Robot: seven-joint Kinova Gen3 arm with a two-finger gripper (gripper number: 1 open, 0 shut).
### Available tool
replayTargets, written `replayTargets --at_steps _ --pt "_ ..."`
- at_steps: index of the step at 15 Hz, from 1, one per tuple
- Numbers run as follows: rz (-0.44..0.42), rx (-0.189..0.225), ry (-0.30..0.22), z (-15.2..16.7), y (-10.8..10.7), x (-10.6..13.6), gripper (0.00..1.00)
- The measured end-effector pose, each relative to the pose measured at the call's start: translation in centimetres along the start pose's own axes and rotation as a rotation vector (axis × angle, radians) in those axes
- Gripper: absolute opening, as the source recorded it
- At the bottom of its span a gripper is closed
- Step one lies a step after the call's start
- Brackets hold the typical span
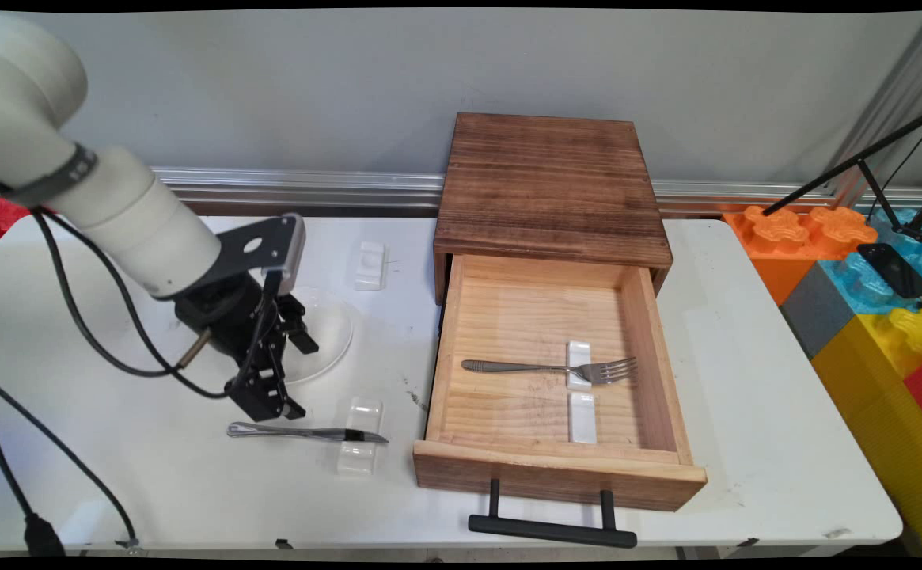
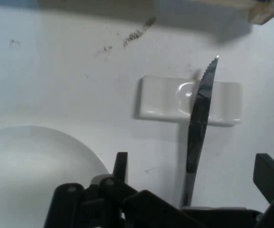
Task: Pick up the knife from the right of the white plate
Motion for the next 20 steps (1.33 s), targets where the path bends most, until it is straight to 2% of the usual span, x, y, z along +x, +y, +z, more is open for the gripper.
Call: replayTargets --at_steps 9,20 --pt "0.025 0.011 -0.015 3.8 1.4 -1.9 1.00" --pt "0.067 0.027 -0.027 7.1 1.7 -3.4 1.00"
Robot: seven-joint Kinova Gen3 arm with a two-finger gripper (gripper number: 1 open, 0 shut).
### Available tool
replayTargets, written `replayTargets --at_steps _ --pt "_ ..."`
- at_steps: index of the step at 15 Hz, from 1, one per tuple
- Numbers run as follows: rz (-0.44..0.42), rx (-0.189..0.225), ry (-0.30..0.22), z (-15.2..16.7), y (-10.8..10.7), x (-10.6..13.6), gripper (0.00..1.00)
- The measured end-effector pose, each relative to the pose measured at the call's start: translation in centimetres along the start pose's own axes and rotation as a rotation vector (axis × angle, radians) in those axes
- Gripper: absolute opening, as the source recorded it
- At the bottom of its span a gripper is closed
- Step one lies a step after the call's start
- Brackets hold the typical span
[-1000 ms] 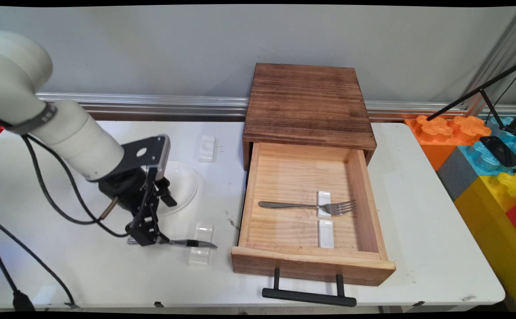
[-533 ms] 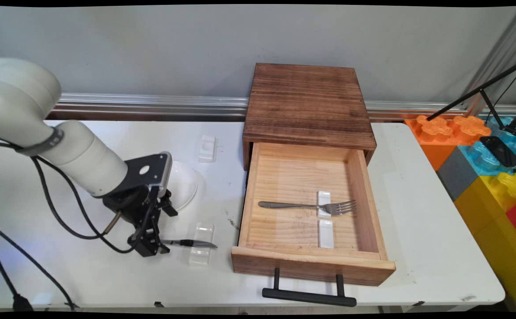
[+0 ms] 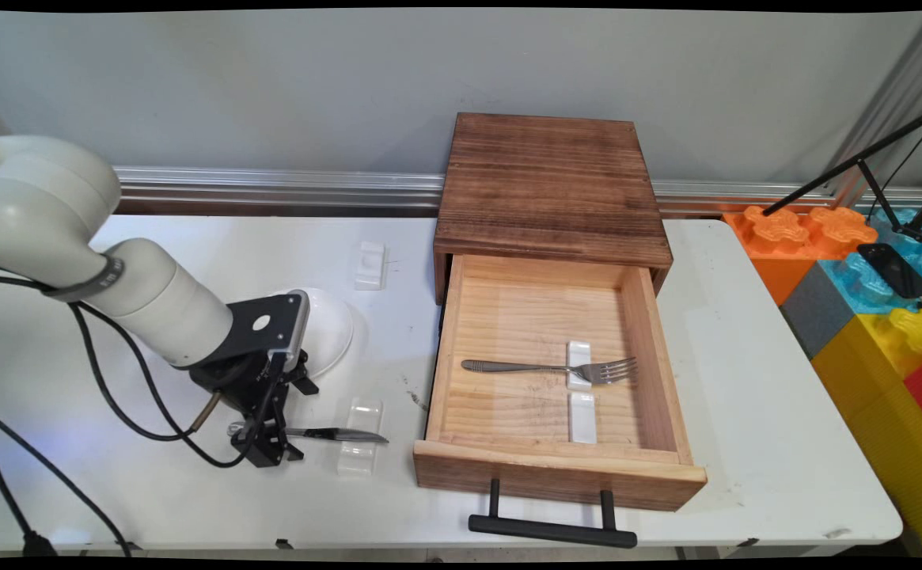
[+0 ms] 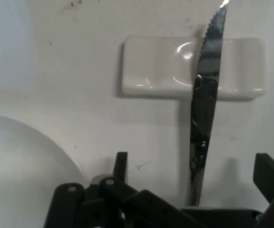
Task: Pick up the knife from the right of the white plate
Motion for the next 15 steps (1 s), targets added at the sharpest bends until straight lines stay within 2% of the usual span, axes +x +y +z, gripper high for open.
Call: replayTargets --at_steps 13,14,15 --pt "0.035 0.009 0.003 1.5 -0.2 -0.7 1.00" --pt "0.039 0.009 0.005 1.6 -0.2 -0.8 0.00" --pt "0.044 0.007 0.006 1.6 -0.1 -0.8 0.00"
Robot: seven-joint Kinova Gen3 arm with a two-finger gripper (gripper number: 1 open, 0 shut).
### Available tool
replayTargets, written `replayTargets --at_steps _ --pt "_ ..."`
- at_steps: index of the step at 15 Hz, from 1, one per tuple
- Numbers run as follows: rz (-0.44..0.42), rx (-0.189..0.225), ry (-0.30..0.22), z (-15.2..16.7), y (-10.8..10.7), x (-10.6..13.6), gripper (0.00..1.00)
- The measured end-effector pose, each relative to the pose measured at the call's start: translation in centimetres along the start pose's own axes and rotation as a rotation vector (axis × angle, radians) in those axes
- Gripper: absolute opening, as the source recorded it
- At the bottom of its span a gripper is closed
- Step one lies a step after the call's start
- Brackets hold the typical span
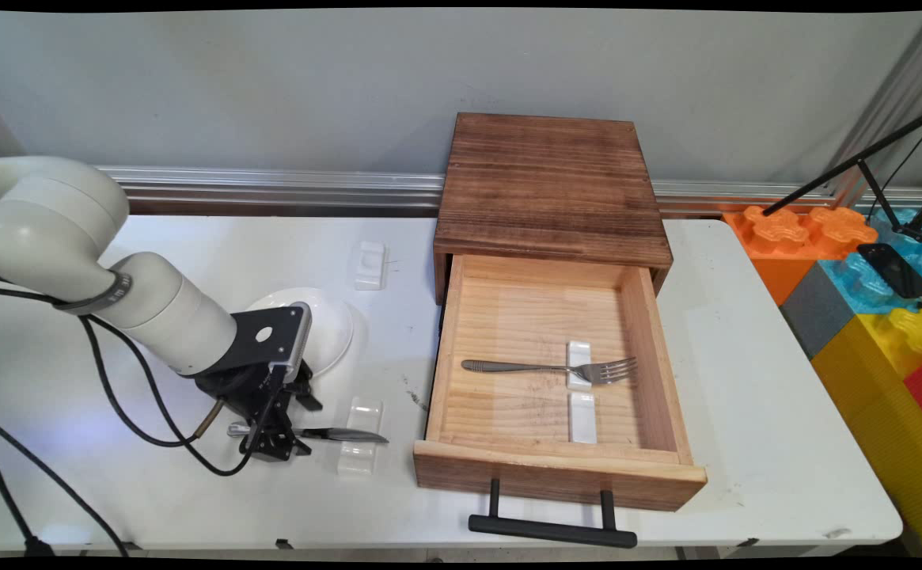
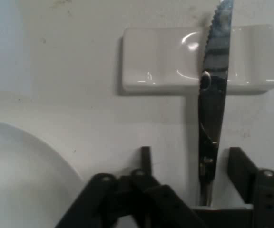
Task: Pick up the knife from the right of the white plate, then place the picked object into the drawer
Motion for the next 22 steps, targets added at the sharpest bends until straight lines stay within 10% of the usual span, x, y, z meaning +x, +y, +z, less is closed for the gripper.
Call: replayTargets --at_steps 22 --pt "-0.014 -0.029 -0.002 -3.8 -0.7 0.9 0.00"
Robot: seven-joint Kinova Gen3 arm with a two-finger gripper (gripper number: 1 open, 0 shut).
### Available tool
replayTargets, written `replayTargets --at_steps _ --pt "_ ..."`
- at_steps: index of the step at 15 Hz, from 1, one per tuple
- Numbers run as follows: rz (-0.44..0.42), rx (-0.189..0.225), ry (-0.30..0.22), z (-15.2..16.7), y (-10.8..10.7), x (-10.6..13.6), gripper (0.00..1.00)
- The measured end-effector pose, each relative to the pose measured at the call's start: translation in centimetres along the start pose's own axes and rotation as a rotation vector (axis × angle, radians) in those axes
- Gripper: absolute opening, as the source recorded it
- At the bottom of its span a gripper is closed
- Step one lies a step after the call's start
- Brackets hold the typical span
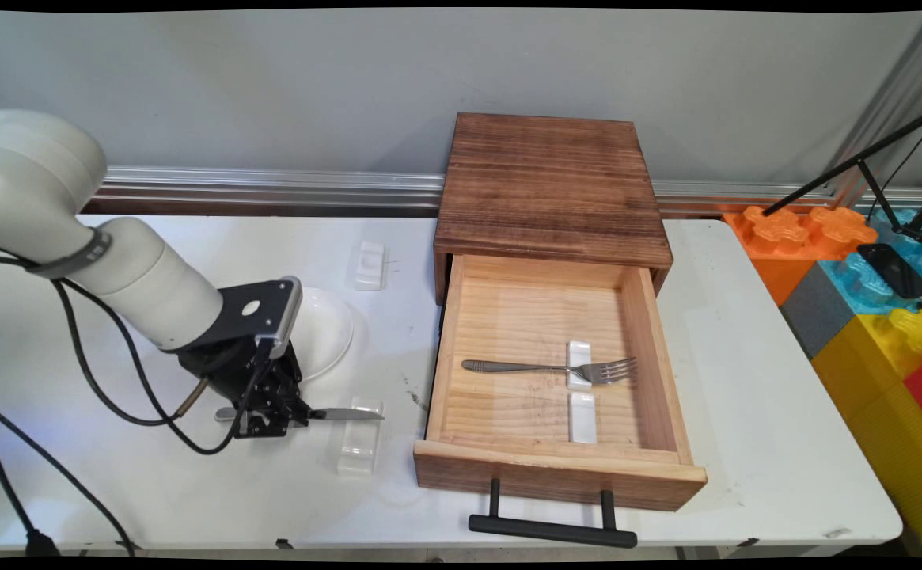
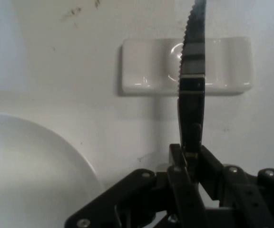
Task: Place the picked object into the drawer
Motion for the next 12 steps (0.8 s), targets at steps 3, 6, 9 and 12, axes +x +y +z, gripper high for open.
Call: replayTargets --at_steps 3,6,9,12 --pt "-0.014 0.001 0.002 -1.1 -0.3 0.5 0.00" --pt "-0.036 0.000 0.001 -3.0 -0.5 1.3 0.00" --pt "-0.056 0.000 -0.006 -5.4 -0.8 2.3 0.00" --pt "-0.068 0.001 -0.009 -7.4 -0.9 3.6 0.00"
